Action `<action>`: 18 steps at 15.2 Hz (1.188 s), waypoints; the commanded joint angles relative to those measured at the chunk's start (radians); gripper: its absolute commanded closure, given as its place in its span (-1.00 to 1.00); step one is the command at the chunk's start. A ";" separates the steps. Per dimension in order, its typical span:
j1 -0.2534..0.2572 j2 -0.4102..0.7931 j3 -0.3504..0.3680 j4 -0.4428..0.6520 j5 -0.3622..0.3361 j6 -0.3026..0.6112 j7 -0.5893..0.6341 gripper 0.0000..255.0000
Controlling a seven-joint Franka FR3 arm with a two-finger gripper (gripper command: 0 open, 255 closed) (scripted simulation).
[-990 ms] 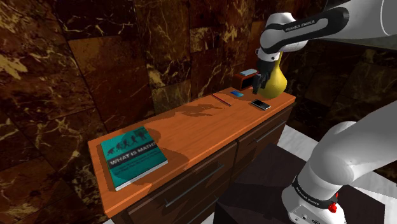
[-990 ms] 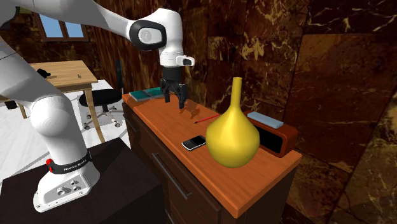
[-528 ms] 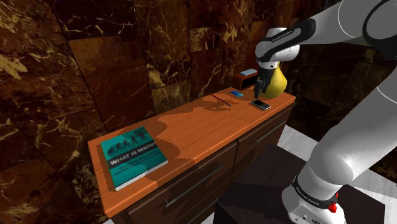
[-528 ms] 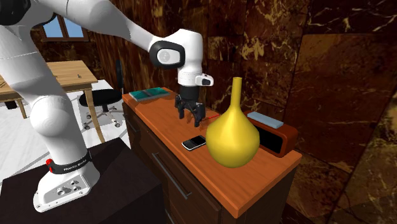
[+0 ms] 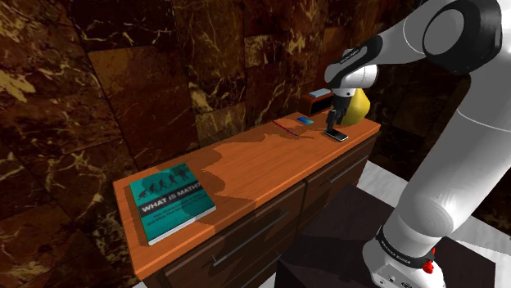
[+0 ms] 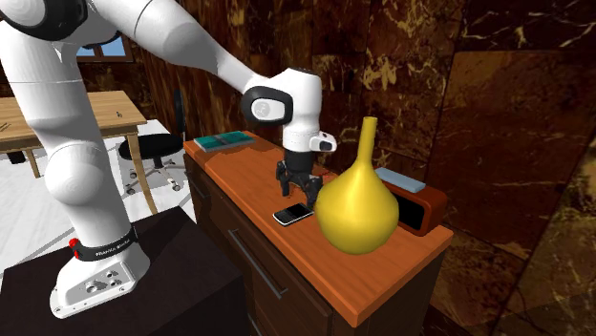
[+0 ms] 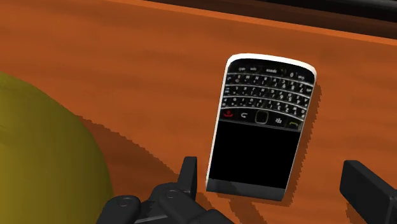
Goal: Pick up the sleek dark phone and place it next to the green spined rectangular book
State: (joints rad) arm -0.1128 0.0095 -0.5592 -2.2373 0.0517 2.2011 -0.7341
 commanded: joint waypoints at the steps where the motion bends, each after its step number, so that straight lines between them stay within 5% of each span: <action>1: -0.005 0.031 -0.004 -0.015 0.009 0.027 -0.011 -1.00; 11: -0.006 0.054 -0.003 -0.030 0.026 0.060 -0.023 -1.00; 12: -0.006 0.054 -0.003 -0.030 0.026 0.060 -0.023 1.00; 18: -0.006 0.053 -0.003 -0.030 0.025 0.060 -0.024 1.00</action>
State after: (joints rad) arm -0.1191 0.0618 -0.5624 -2.2665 0.0771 2.2615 -0.7576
